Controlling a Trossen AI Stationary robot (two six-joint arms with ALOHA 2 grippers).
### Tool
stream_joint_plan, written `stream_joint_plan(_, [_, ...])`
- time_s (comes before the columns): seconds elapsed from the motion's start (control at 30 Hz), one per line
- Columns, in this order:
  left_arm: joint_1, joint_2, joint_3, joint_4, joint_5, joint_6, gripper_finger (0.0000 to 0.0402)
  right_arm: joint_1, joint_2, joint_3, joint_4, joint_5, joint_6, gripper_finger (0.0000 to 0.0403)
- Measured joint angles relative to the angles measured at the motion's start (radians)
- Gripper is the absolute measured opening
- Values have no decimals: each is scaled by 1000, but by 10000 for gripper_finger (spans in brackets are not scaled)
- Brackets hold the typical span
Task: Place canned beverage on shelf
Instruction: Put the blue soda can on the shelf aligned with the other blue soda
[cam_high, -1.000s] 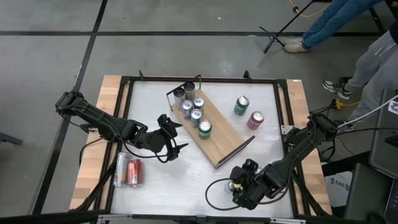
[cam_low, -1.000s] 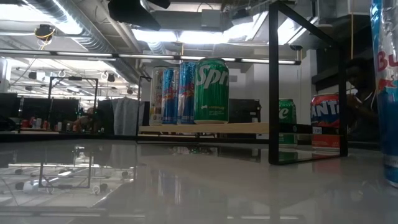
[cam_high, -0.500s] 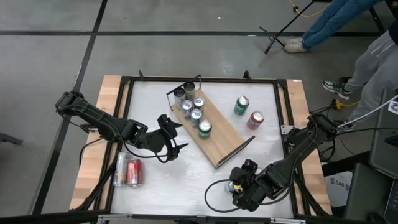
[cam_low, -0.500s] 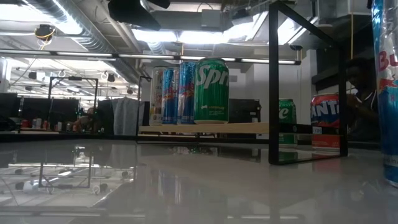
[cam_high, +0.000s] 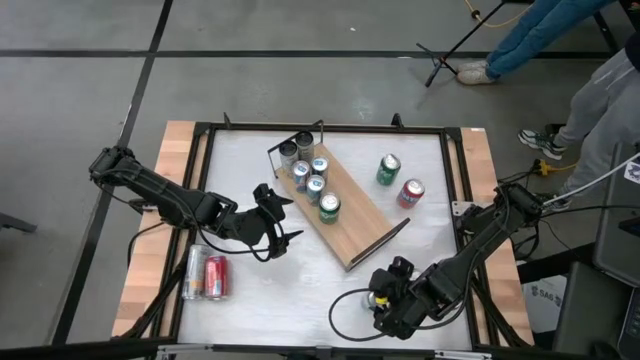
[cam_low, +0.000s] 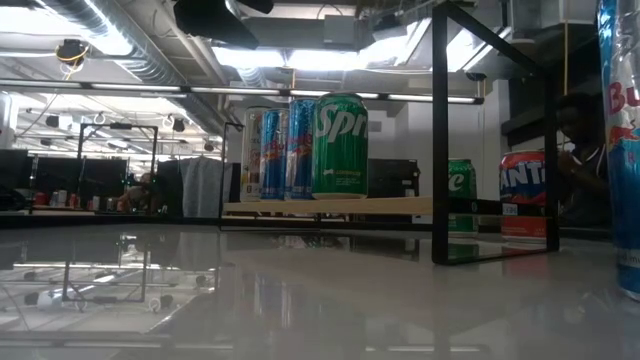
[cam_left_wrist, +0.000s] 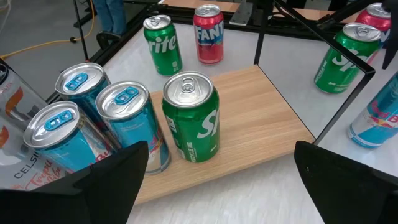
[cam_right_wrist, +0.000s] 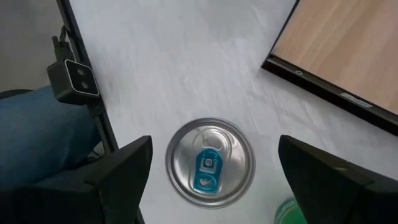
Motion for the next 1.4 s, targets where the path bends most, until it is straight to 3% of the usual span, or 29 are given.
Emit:
stream_joint_plan(0.87, [0, 0, 0, -4, 0, 0, 394, 0, 51, -2, -26, -28, -26, 339])
stream_joint_plan(1.23, [0, 0, 0, -4, 0, 0, 394, 0, 51, -2, -26, -26, -36, 262])
stream_joint_plan(1.4, [0, 0, 0, -4, 0, 0, 394, 0, 51, -2, -22, -25, -51, 245])
